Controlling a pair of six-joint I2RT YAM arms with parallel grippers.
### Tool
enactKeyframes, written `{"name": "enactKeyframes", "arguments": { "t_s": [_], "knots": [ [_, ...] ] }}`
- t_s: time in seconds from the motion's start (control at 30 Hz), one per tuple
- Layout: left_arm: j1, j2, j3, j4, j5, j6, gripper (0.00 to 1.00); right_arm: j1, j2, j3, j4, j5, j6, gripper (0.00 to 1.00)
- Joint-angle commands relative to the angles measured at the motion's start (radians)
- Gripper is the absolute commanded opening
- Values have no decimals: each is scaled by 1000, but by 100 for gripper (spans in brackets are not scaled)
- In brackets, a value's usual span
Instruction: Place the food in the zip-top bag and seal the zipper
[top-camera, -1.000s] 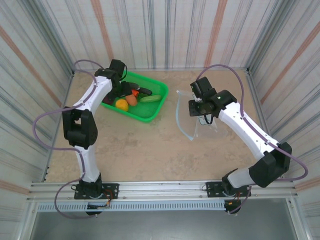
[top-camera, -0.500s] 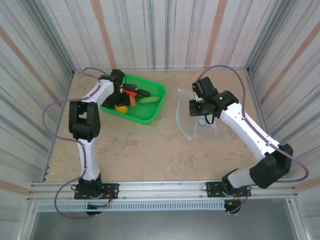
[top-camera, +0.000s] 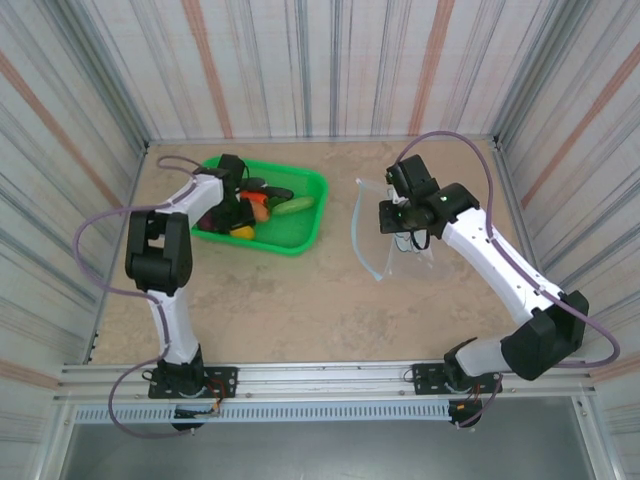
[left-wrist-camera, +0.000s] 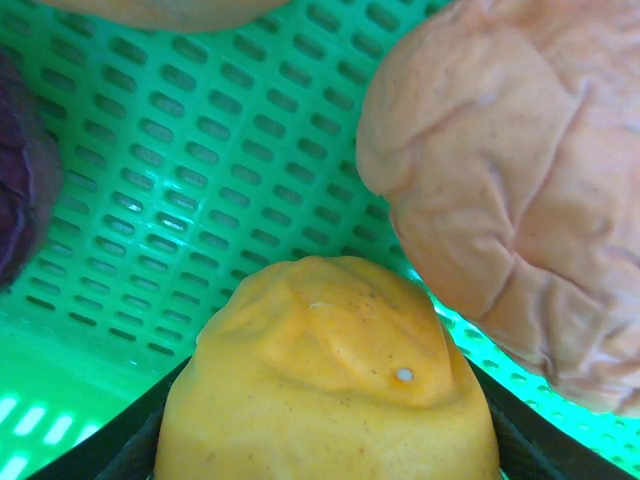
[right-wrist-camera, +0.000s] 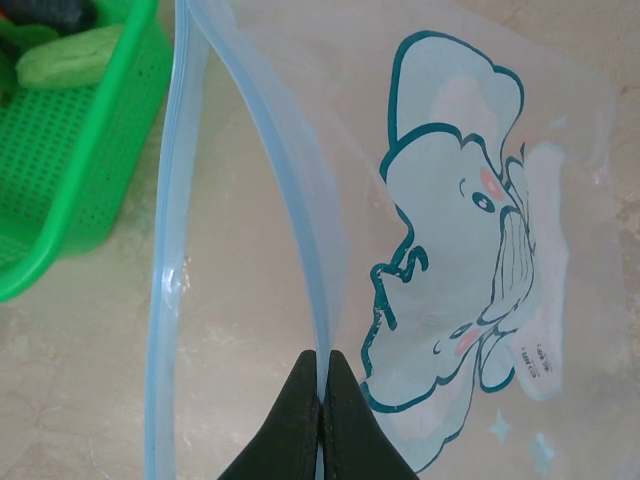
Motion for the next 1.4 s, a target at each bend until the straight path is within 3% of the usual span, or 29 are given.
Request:
{"name": "enactKeyframes", "arguments": {
  "t_s": [0.0, 0.3, 0.43, 0.63, 0.77, 0.9, 1.17, 1.37],
  "knots": [
    [-24, -83, -66, -36, 50, -85, 55, -8, -33, -14, 5, -18, -16, 0],
    [-121, -267, 34, -152, -77, -14, 57, -8, -32, 11, -5, -58, 33, 0],
    [-192, -328, 87, -177, -75, 12, 57, -8, -26, 25, -1, -98, 65, 0],
    [-321, -366, 198, -129, 89, 40, 58, -8, -1, 47, 7, -145, 114, 0],
    [-356, -380, 177, 63, 315, -7, 57, -8, 0, 61, 10, -174, 138, 0],
    [-406, -324, 186, 211, 437, -81, 57, -8, 1, 72, 3, -186, 141, 0],
    [-510, -190, 269, 279, 465, -132, 56, -8, -8, 81, -15, -202, 143, 0],
    [-546, -91, 323, 249, 386, -157, 57, -8, -23, 97, -14, -261, 148, 0]
  ]
}}
